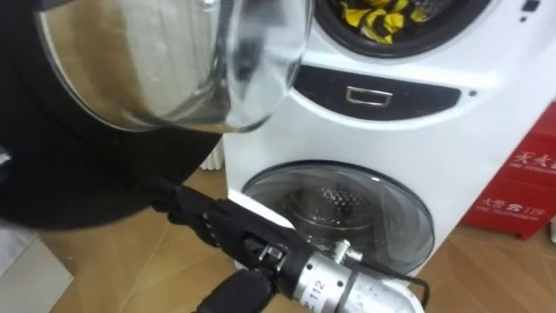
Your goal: Pick clothes from washing machine
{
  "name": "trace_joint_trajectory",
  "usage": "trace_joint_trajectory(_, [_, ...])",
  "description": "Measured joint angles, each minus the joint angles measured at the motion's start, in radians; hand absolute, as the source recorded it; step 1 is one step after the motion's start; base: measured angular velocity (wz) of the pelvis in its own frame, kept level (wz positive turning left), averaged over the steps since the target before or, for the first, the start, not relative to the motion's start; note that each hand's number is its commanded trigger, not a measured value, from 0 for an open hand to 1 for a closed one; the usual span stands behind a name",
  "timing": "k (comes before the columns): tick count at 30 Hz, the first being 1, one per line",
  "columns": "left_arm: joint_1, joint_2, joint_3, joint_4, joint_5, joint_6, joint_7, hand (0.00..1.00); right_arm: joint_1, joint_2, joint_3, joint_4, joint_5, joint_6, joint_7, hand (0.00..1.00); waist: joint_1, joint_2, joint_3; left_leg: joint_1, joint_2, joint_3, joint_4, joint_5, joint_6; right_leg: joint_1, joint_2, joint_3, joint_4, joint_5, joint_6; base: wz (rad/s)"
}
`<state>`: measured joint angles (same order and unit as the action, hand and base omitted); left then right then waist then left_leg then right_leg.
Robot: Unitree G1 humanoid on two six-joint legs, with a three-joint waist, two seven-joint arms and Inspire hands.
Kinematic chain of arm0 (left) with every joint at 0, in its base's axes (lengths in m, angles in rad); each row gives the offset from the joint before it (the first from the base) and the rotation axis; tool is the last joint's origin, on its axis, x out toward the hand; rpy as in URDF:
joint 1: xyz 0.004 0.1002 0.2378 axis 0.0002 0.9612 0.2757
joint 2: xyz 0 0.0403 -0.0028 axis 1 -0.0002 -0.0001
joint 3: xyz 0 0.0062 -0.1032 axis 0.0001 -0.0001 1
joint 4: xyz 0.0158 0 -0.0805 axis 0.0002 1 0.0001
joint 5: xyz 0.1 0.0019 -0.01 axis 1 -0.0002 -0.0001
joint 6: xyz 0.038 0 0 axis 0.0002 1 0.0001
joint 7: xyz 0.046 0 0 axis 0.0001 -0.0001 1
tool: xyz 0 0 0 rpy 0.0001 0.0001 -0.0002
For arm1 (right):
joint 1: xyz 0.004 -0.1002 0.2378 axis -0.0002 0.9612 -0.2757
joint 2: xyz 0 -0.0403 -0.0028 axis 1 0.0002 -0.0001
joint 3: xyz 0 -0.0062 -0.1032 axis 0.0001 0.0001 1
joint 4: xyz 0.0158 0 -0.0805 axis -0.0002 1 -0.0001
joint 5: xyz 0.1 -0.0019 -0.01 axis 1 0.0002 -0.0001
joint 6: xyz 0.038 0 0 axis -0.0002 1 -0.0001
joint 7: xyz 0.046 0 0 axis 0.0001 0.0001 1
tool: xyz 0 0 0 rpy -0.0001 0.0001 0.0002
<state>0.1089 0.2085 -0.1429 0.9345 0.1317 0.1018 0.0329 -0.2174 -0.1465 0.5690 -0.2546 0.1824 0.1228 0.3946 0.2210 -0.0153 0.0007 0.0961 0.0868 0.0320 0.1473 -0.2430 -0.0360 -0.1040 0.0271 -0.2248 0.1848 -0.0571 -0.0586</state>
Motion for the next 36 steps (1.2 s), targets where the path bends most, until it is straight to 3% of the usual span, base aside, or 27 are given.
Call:
trace_joint_trajectory(8, [0.0,-0.003,0.0,0.015,0.015,0.008,0.028,0.0,-0.033,-0.001,0.0,0.003,-0.036,0.005,0.001,0.0,0.027,-0.012,0.0056,0.0,-0.002,-0.001,-0.002,0.0,0.0,0.0,-0.003,-0.004,0.0,-0.003,0.002,0.01])
trace_joint_trajectory(19, [0.0,-0.007,-0.01,0.018,0.018,0.024,0.051,0.0,-0.033,-0.001,0.003,0.005,-0.033,0.011,0.015,0.0,0.03,-0.014,0.0074,-0.005,-0.008,-0.001,-0.001,0.001,0.002,0.0,-0.01,-0.005,0.001,-0.006,0.008,0.02])
trace_joint_trajectory(31, [-0.039,-0.018,-0.021,0.068,0.011,0.015,0.063,0.0,-0.015,-0.003,0.019,0.017,-0.03,0.011,0.023,0.0,0.003,-0.013,0.0082,-0.005,-0.009,-0.002,0.0,0.001,0.002,0.002,-0.012,-0.006,0.001,-0.008,0.011,0.0])
trace_joint_trajectory(36, [-0.054,-0.019,-0.021,0.1,-0.012,0.011,0.064,0.0,0.016,-0.005,0.018,0.04,-0.031,0.011,0.016,0.0,-0.003,-0.01,0.0144,0.004,-0.01,-0.002,0.003,0.001,0.002,0.019,-0.012,0.003,-0.001,-0.012,0.016,0.07])
